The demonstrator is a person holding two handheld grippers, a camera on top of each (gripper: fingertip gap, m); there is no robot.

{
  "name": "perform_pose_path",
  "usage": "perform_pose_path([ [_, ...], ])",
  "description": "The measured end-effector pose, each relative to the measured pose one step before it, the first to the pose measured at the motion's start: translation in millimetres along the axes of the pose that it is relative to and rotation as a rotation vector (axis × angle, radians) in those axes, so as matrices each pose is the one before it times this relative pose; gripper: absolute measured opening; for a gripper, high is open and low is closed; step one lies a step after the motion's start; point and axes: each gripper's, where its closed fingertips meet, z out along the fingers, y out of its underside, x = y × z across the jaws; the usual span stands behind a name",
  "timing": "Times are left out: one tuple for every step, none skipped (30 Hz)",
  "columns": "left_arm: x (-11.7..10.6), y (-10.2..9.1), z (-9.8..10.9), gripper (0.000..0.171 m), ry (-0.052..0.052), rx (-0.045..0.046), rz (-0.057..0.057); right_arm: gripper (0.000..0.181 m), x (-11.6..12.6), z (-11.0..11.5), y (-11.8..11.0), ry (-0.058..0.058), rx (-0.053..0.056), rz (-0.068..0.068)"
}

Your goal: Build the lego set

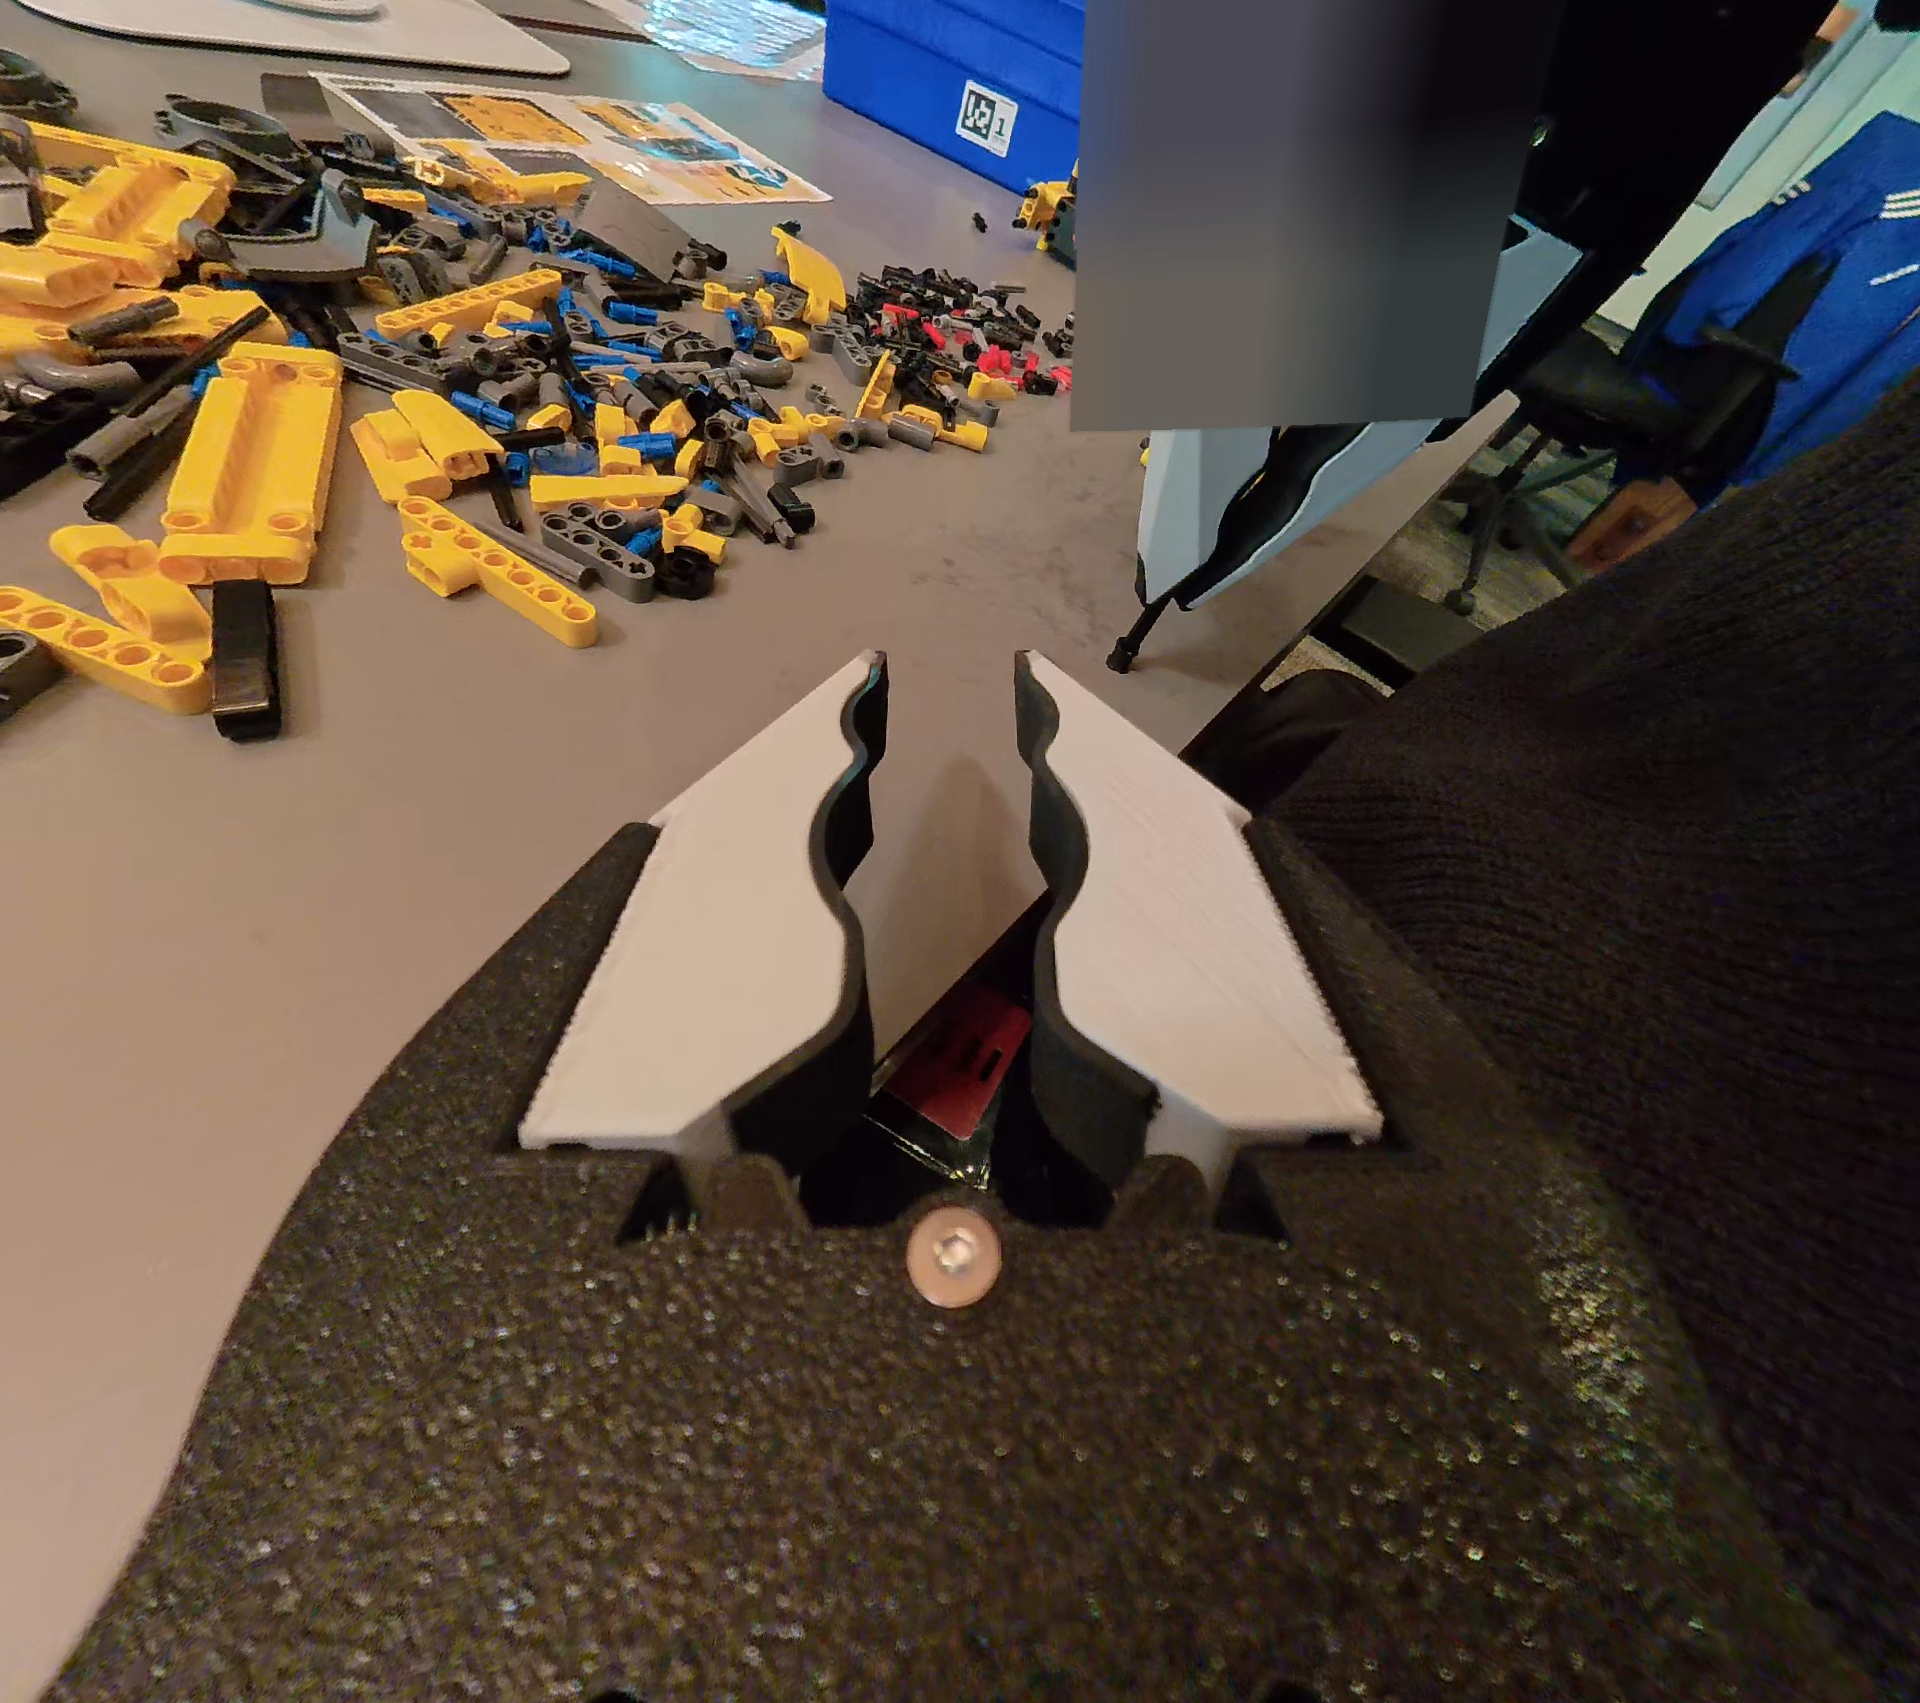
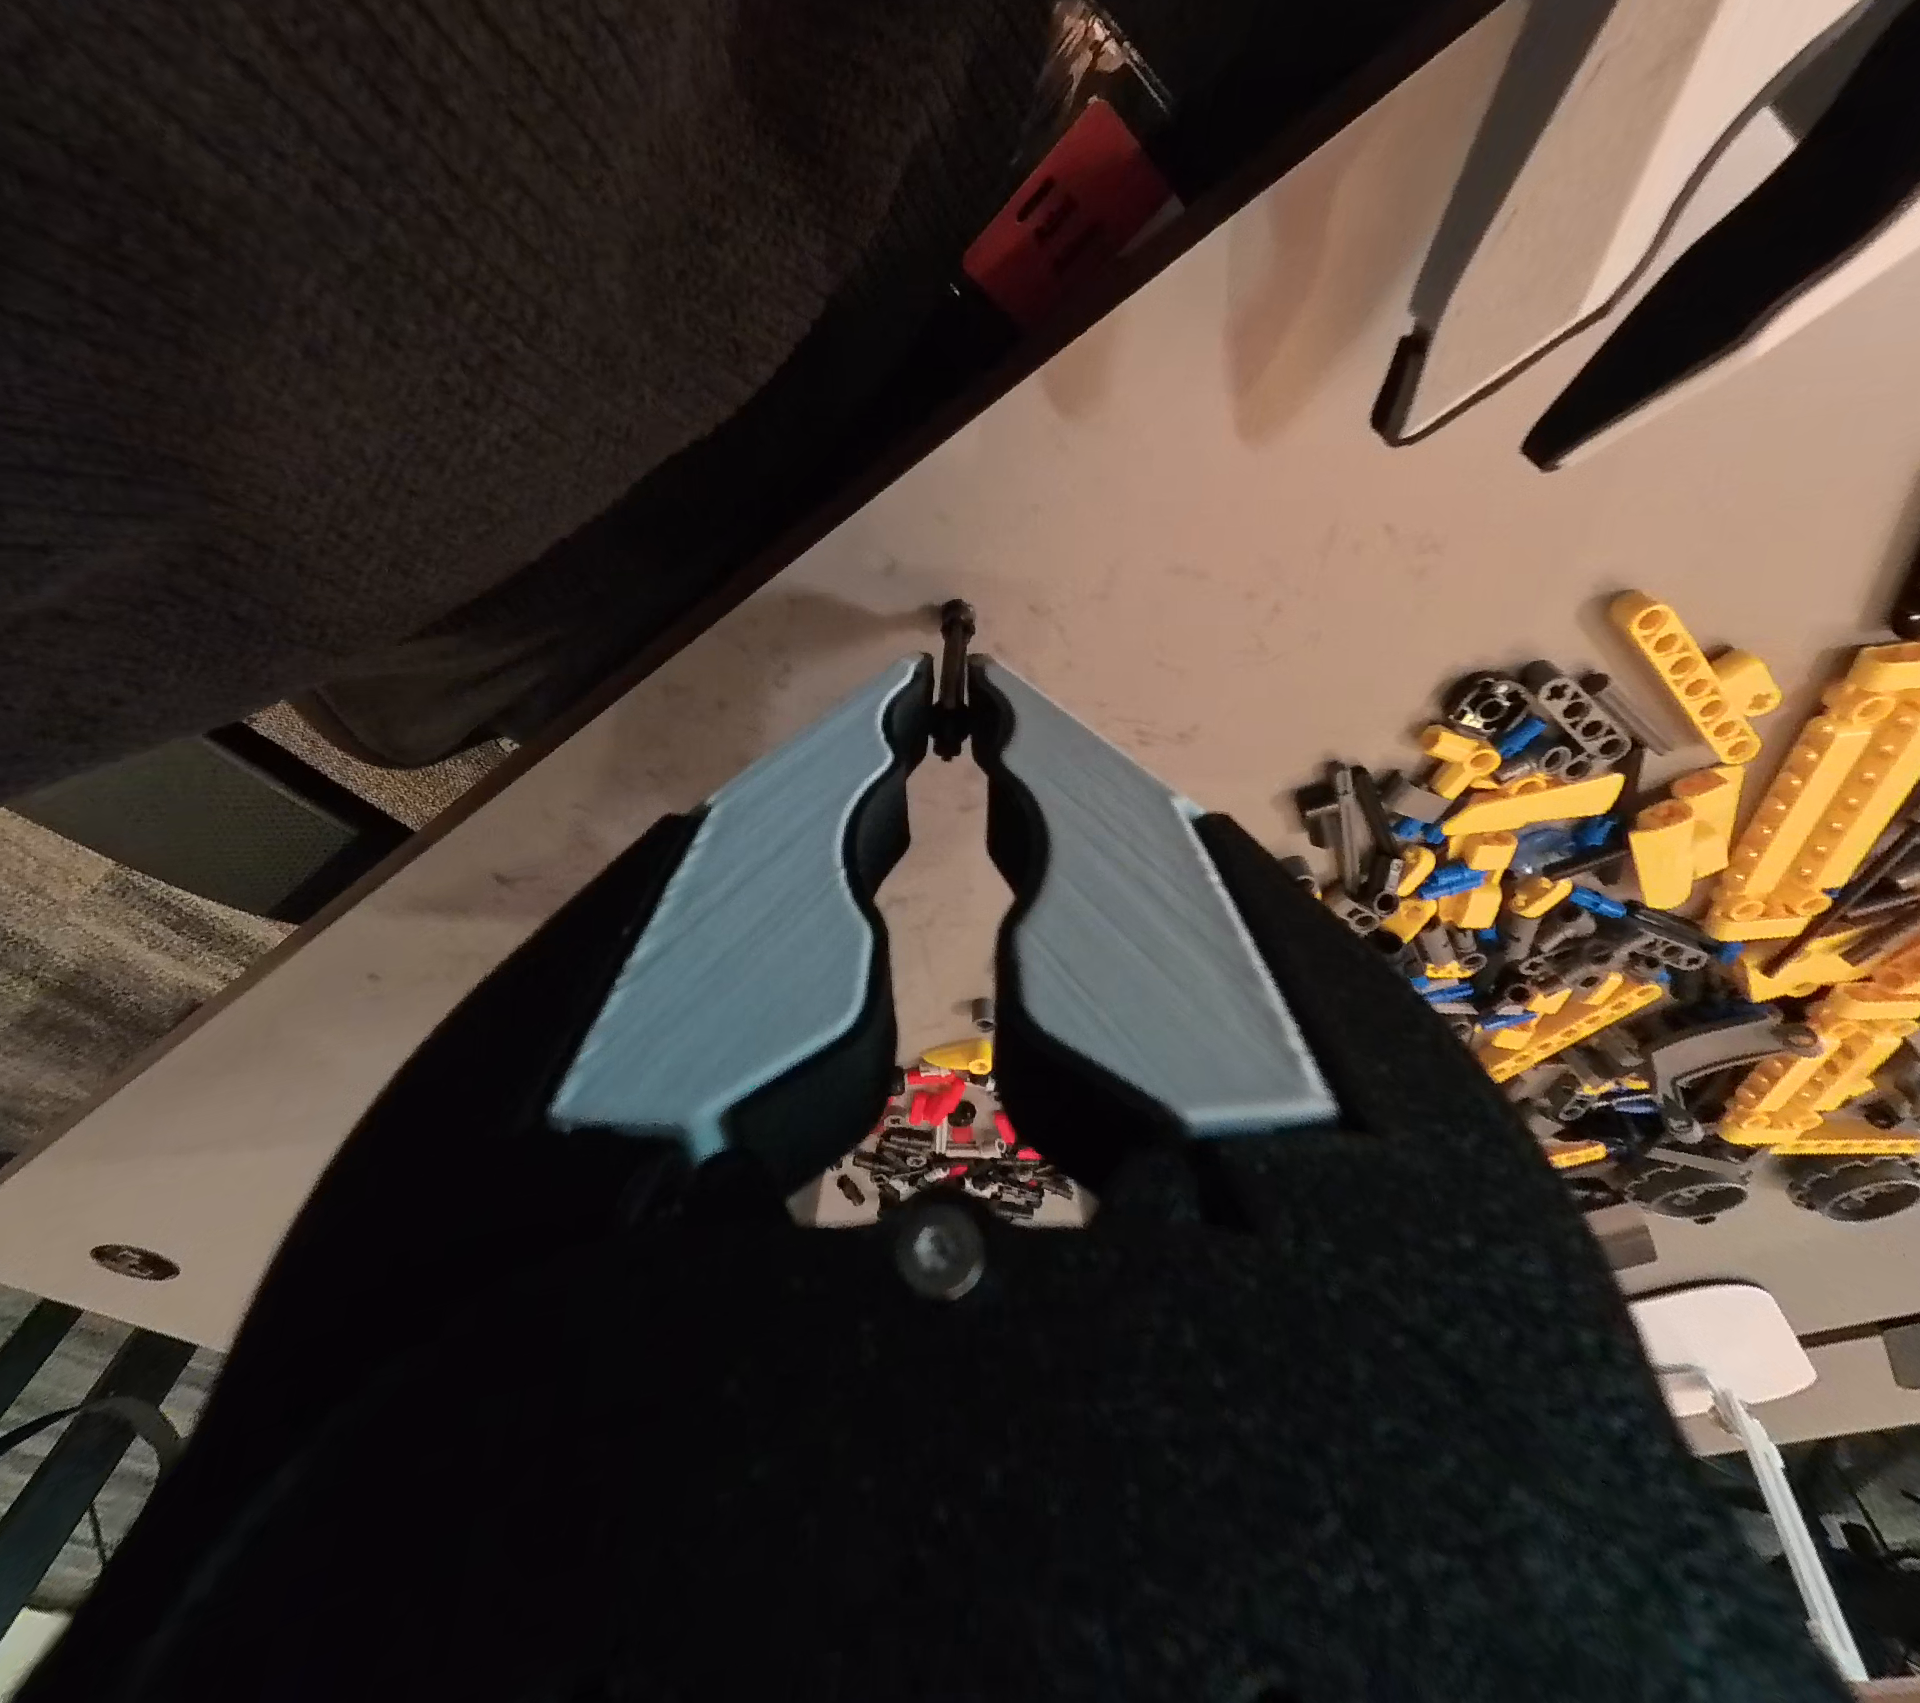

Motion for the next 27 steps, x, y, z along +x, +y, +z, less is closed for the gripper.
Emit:
perform_pose_path([
  [0.15, -0.12, -0.09, 0.024, 0.0006, 0.00043, -0.0003, 0.005, -0.07, -0.01, 0.21, -0.0023, -0.0029, -0.0019],
  [0.04, -0.13, -0.08, 0.024, 0.0001, 0.00049, 0.0003, 0.005, 0.09, 0.05, 0.38, -0.0009, -0.0036, -0.0043],
  [0.02, -0.14, 0.03, 0.024, -0.0004, 0.00049, 0.0007, 0.005, 0.2, 0.09, 0.26, 0.001, -0.0044, -0.0061],
  [-0.01, -0.04, -0.13, 0.024, -0.0002, -0.00018, 0.0003, 0.005, 0.27, 0.05, 0.21, 0.0015, -0.0048, -0.0074],
  [-0.05, 0.11, 0.1, 0.024, -0.0001, -0.00032, -0.0001, 0.005, 0.09, -0.02, 0.02, 0.0015, -0.0044, -0.0089],
  [0.03, 0.02, -0.01, 0.024, 0.0001, -0.00011, -0.0002, 0.005, 0.15, 0.04, -0.03, 0.002, -0.0034, -0.0104],
  [-0.07, 0.0, -0.03, 0.024, 0.0001, -0.00014, -0.0002, 0.005, 0.15, -0.05, -0.09, 0.0027, -0.0033, -0.0131],
  [0.08, 0.04, 0.01, 0.024, -0.0001, -0.00011, 0.0, 0.005, 0.28, -0.02, -0.08, 0.0058, -0.0041, -0.0171],
  [-0.07, 0.03, -0.02, 0.024, -0.0004, -0.00021, 0.0002, 0.005, -0.05, 0.08, -0.36, 0.0043, -0.0026, -0.0179],
  [0.02, 0.09, -0.01, 0.024, -0.0004, -0.00049, 0.0002, 0.005, -0.42, 0.02, -0.62, 0.0006, -0.0018, -0.0139],
  [-0.14, 0.01, 0.04, 0.024, -0.0002, -0.00048, -0.0001, 0.006, -1.15, 0.52, -0.42, -0.0049, -0.0032, -0.0101],
  [-0.08, 0.11, -0.02, 0.024, 0.0001, -0.00027, -0.0005, 0.006, -0.72, 0.05, -0.81, -0.0023, 0.0, -0.0095],
  [-0.12, 0.06, -0.02, 0.024, 0.0004, -0.00008, -0.0007, 0.006, -0.18, 0.05, -0.39, 0.0008, -0.0016, -0.01],
  [-0.01, 0.08, 0.0, 0.024, 0.0005, -0.0001, -0.0007, 0.005, 0.12, -0.04, 0.33, 0.0005, -0.0046, -0.007],
  [-0.02, -0.11, -0.13, 0.024, 0.0001, 0.00013, -0.0002, 0.005, 0.23, 0.02, 0.31, -0.0002, -0.0038, -0.0029],
  [-0.01, -0.12, -0.17, 0.024, -0.0003, 0.0006, 0.0003, 0.006, -0.02, -0.01, 0.29, -0.0015, -0.0004, -0.0004],
  [-0.01, -0.23, -0.27, 0.024, -0.0005, 0.00091, 0.0006, 0.006, -0.03, 0.01, 0.02, -0.002, 0.0027, 0.001],
  [-0.01, -0.28, -0.16, 0.024, -0.0005, 0.00104, 0.0004, 0.006, 0.07, 0.01, -0.03, -0.002, 0.004, 0.0022],
  [-0.03, -0.28, -0.28, 0.024, -0.0002, 0.0011, 0.0001, 0.006, -0.04, 0.07, -0.02, -0.0024, 0.0048, 0.0041],
  [-0.13, -0.2, -0.28, 0.024, -0.0002, 0.00104, -0.0002, 0.006, -0.19, -0.07, -0.37, -0.0026, 0.0059, 0.005],
  [0.0, -0.01, -0.11, 0.024, 0.0003, 0.00013, -0.0006, 0.006, -0.2, -0.04, -0.61, -0.0014, 0.0064, 0.0035],
  [-0.06, 0.09, -0.01, 0.024, 0.0002, -0.00013, -0.0005, 0.006, -0.1, -0.03, -0.7, -0.0002, 0.0053, 0.0022],
  [-0.08, -0.04, 0.07, 0.024, 0.0001, -0.00012, -0.0003, 0.006, 0.07, 0.03, -0.74, 0.0, 0.0036, 0.0025],
  [-0.01, 0.09, 0.11, 0.024, 0.0002, -0.00015, -0.0001, 0.006, 0.02, 0.05, -0.59, -0.0001, 0.0024, 0.003],
  [-0.03, 0.16, 0.07, 0.024, 0.0, -0.00069, -0.0001, 0.006, 0.02, -0.03, -0.3, -0.0015, -0.0001, 0.0036],
  [-0.1, 0.21, 0.12, 0.024, -0.0004, -0.00125, -0.0001, 0.006, -0.15, 0.04, 0.56, -0.0022, -0.0036, 0.0035],
  [-0.07, 0.18, 0.06, 0.024, -0.0003, -0.00084, -0.0001, 0.006, 0.06, -0.02, 0.61, -0.0016, -0.0031, 0.0029],
])
